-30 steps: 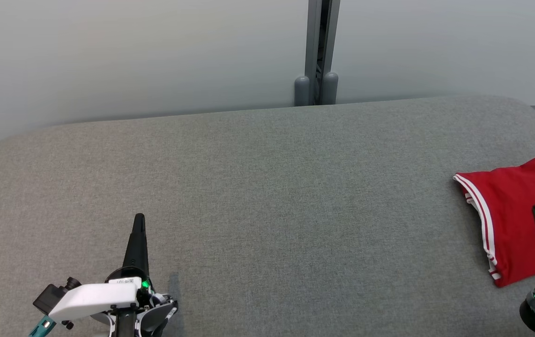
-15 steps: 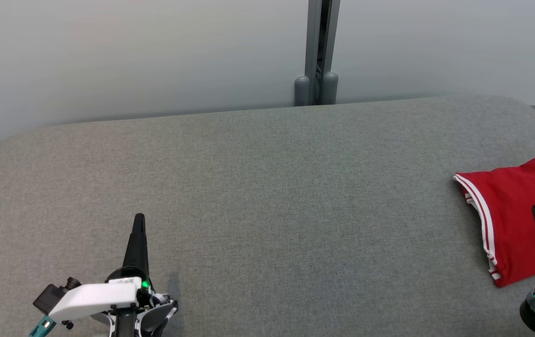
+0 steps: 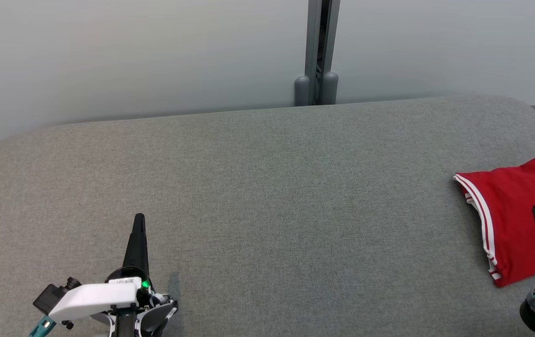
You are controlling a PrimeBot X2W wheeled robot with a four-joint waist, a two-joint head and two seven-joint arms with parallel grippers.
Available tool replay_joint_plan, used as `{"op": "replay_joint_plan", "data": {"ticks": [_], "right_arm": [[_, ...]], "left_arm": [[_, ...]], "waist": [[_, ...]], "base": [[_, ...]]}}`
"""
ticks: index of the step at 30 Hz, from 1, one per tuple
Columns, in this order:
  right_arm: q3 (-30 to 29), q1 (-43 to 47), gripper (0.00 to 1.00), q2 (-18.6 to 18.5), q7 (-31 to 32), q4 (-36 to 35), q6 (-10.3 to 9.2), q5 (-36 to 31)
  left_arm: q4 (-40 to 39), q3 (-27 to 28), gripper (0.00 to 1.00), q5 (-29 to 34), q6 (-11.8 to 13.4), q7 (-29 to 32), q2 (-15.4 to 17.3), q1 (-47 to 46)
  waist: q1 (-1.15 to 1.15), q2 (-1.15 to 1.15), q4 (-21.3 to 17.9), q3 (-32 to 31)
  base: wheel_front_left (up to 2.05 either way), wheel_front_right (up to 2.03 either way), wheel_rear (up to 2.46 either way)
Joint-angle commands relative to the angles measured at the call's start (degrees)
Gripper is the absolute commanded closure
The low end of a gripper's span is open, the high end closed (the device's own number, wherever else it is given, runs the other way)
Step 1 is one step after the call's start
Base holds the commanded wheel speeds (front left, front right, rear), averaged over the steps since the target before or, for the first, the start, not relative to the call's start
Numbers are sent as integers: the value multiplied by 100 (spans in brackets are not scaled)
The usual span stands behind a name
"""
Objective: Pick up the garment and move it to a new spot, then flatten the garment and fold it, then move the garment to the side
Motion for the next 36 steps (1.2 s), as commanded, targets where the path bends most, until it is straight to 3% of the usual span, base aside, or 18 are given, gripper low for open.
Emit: {"op": "replay_joint_plan", "data": {"ticks": [1, 36], "right_arm": [[-9, -55, 100, -6, 24, 1, 0, -19], [-19, -50, 100, -1, 33, 1, 0, -23]], "left_arm": [[-3, 22, 100, -33, -27, -25, 13, -87], [-4, 22, 100, -32, -27, -14, 13, -87]], "waist": [[0, 0, 0, 0], [0, 0, 0, 0]], "base": [[0, 0, 0], [0, 0, 0]]}}
